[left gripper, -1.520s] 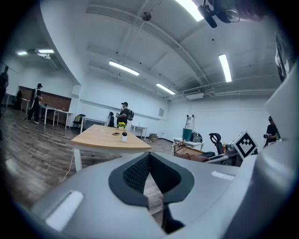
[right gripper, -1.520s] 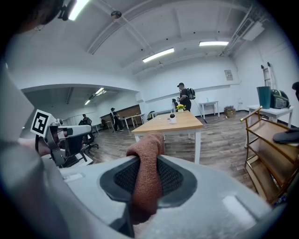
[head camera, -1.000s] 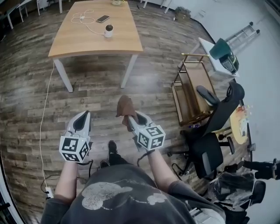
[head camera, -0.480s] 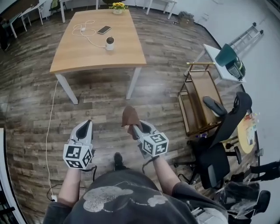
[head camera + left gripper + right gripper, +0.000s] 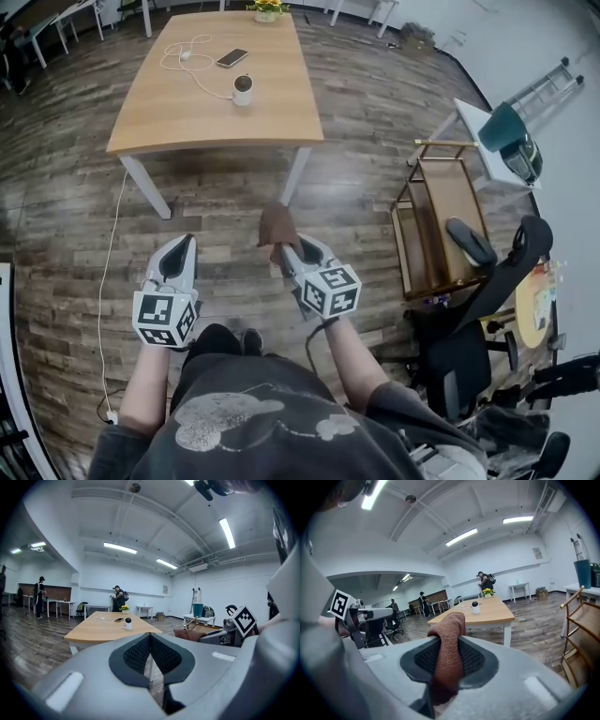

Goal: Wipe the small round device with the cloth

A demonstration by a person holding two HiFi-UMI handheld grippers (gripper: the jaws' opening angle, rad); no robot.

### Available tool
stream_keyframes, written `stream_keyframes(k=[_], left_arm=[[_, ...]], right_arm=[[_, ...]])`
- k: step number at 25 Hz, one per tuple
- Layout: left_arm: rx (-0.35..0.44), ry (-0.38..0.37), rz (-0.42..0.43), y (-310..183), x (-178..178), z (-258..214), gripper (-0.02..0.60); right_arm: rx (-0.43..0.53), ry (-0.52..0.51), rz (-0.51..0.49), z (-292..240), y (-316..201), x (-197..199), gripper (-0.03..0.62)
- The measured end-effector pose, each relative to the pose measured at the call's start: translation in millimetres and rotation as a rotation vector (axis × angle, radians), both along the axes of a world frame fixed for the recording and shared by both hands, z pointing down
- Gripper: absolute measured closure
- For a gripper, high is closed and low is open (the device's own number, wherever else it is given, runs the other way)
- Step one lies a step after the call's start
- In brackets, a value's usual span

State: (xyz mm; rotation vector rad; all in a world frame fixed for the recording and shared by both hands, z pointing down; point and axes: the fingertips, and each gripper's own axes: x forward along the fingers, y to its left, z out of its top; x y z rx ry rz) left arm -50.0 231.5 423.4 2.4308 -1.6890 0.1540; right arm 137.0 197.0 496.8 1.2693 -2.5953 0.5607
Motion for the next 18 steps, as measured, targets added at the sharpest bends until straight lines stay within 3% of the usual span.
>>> stream_keyframes(k=[5, 10, 18], left_arm=[[-0.008, 0.013, 0.003, -28, -9, 5, 0.562], [-0.038, 0.024, 0.063, -64, -13, 20, 0.561], [-0.047, 0.065, 0.094, -153, -43, 24, 0.561]], right_arm=[[0.007, -0.026, 0.009, -5, -25, -13, 0.517], [-0.014, 0.002, 0.019, 4, -56, -25, 0.517], [0.001, 0.004, 0.070, -5, -147, -57, 0.517]])
